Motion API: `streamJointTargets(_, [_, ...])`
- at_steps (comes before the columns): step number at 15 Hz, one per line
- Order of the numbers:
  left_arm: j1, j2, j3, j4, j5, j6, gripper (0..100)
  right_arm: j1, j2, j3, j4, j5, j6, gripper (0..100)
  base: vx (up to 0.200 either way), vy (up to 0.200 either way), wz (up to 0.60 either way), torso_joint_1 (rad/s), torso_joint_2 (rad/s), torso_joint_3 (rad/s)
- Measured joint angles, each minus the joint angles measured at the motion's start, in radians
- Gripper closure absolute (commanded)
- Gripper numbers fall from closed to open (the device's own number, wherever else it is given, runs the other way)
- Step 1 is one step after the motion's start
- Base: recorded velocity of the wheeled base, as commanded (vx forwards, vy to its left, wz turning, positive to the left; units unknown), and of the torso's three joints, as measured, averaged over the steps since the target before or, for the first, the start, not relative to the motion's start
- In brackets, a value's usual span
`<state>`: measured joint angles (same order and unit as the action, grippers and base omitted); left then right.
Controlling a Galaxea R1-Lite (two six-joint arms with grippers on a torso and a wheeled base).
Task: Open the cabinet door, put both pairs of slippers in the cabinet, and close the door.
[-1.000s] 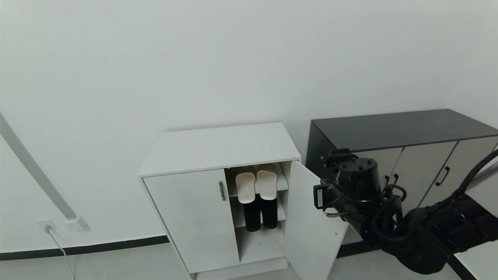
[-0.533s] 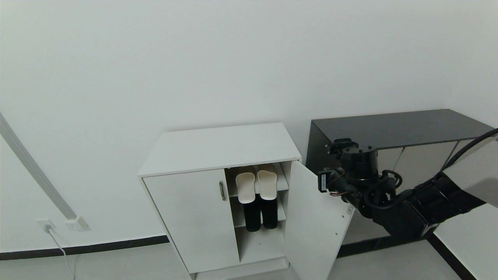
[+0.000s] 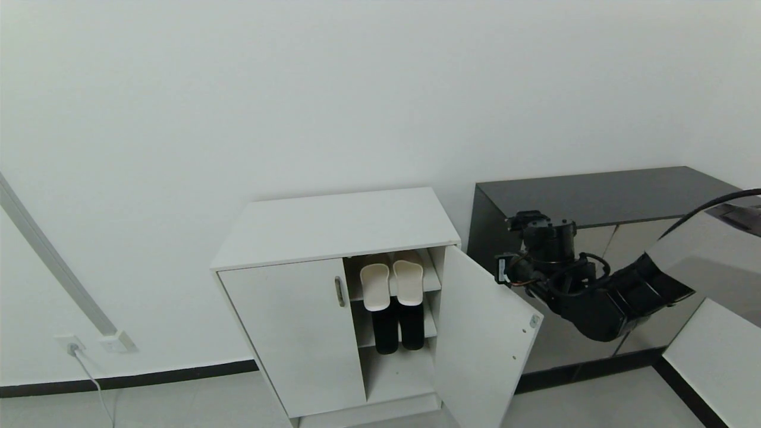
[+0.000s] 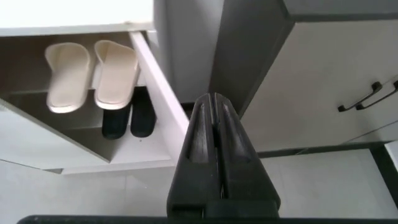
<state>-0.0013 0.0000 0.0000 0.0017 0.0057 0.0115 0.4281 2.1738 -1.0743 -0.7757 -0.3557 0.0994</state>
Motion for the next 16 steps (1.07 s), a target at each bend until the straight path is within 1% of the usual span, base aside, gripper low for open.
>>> streamJointTargets(4, [0.000, 0.000, 0.000, 0.000, 0.000, 0.000, 100, -0.030, 0.066, -0.023, 0.001, 0.010, 0.000, 100, 0.000, 0.000, 0.00, 0.000, 0.00, 0.000])
streamJointTargets(8, [-0.001, 0.000, 0.000, 0.000, 0.000, 0.000, 100, -0.037, 0.109, -0.024, -0.002, 0.014, 0.001, 100, 0.000, 0.000, 0.00, 0.000, 0.00, 0.000])
streamJointTargets(13, [0.000, 0.000, 0.000, 0.000, 0.000, 0.000, 100, -0.033, 0.132, -0.019, -0.005, 0.020, 0.008, 100, 0.000, 0.000, 0.00, 0.000, 0.00, 0.000])
streamJointTargets(16, [0.000, 0.000, 0.000, 0.000, 0.000, 0.000, 100, -0.010, 0.125, 0.014, -0.010, 0.020, 0.011, 100, 0.000, 0.000, 0.00, 0.000, 0.00, 0.000])
